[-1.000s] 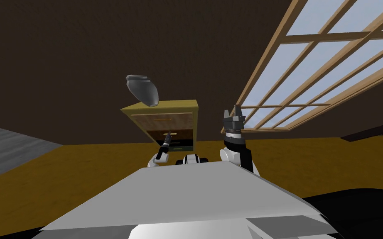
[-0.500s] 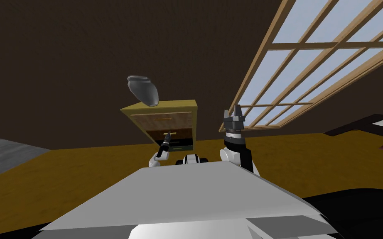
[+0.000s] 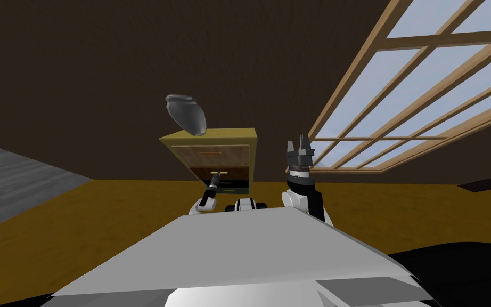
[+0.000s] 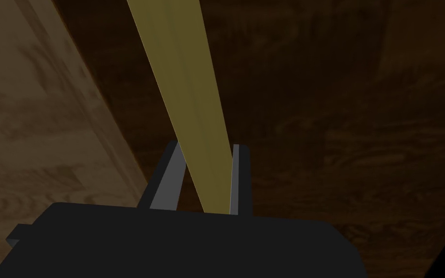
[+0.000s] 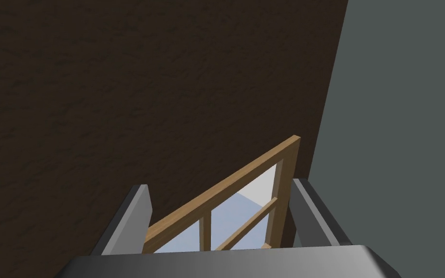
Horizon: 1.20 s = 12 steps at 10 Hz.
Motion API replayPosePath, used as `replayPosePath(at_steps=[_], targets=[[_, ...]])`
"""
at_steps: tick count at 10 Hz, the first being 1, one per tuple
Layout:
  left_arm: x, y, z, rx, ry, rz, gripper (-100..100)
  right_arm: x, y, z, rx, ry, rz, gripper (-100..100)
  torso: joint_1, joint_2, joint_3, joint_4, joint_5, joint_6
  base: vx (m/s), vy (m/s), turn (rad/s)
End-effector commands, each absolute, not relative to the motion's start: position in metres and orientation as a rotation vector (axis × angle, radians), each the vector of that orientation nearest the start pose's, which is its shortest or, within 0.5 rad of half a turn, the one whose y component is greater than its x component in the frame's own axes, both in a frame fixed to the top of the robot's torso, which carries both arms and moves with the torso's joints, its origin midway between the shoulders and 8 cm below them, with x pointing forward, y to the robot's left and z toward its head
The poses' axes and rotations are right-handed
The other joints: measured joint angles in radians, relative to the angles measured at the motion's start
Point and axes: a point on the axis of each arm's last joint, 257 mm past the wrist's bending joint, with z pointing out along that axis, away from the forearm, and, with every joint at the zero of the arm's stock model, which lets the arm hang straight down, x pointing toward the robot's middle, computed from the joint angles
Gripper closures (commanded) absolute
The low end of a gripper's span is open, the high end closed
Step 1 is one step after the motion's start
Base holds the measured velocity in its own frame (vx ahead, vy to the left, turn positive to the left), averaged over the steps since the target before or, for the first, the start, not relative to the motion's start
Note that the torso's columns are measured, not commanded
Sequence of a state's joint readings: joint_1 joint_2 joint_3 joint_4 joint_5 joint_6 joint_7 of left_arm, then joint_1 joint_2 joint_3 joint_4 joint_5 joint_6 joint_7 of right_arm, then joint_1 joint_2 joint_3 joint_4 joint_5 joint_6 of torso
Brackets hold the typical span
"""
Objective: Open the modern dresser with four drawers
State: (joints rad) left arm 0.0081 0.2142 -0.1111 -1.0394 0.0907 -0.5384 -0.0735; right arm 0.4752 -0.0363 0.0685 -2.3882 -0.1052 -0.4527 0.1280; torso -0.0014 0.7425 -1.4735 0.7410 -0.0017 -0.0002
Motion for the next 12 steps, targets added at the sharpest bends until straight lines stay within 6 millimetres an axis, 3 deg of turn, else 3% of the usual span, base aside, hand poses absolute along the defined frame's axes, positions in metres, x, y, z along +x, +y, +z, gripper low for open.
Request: replayPosePath(at_steps=[1, 5, 6, 9, 10, 12], targets=[[0.482, 0.266, -0.356, -1.020, 1.366, -1.107, 100, 0.332, -0.259, 0.069, 0.595, 0.558, 1.352, 0, 0.000, -0.002, -0.001, -0.001, 0.000, 0.000, 0.022, -0.017, 0.042], [0.488, 0.262, -0.342, -0.996, 1.370, -1.131, 100, 0.332, -0.259, 0.069, 0.595, 0.558, 1.352, 0, -0.002, 0.005, 0.003, 0.001, 0.000, 0.002, -0.164, 0.009, 0.011], [0.484, 0.265, -0.350, -1.013, 1.379, -1.117, 100, 0.332, -0.259, 0.069, 0.595, 0.558, 1.352, 0, -0.003, 0.003, 0.002, 0.003, -0.001, 0.002, -0.087, 0.018, 0.000], [0.480, 0.261, -0.344, -0.995, 1.382, -1.134, 100, 0.332, -0.259, 0.069, 0.595, 0.558, 1.352, 0, -0.003, 0.003, 0.001, 0.001, -0.001, 0.000, -0.169, 0.009, 0.032], [0.492, 0.267, -0.340, -1.011, 1.388, -1.123, -100, 0.332, -0.259, 0.069, 0.595, 0.558, 1.352, 0, -0.003, 0.004, 0.002, 0.002, -0.001, 0.001, -0.131, 0.006, 0.001], [0.504, 0.271, -0.330, -1.012, 1.387, -1.122, -100, 0.332, -0.259, 0.069, 0.595, 0.558, 1.352, 0, -0.001, -0.008, -0.005, -0.003, 0.001, 0.001, -0.060, -0.016, -0.009]])
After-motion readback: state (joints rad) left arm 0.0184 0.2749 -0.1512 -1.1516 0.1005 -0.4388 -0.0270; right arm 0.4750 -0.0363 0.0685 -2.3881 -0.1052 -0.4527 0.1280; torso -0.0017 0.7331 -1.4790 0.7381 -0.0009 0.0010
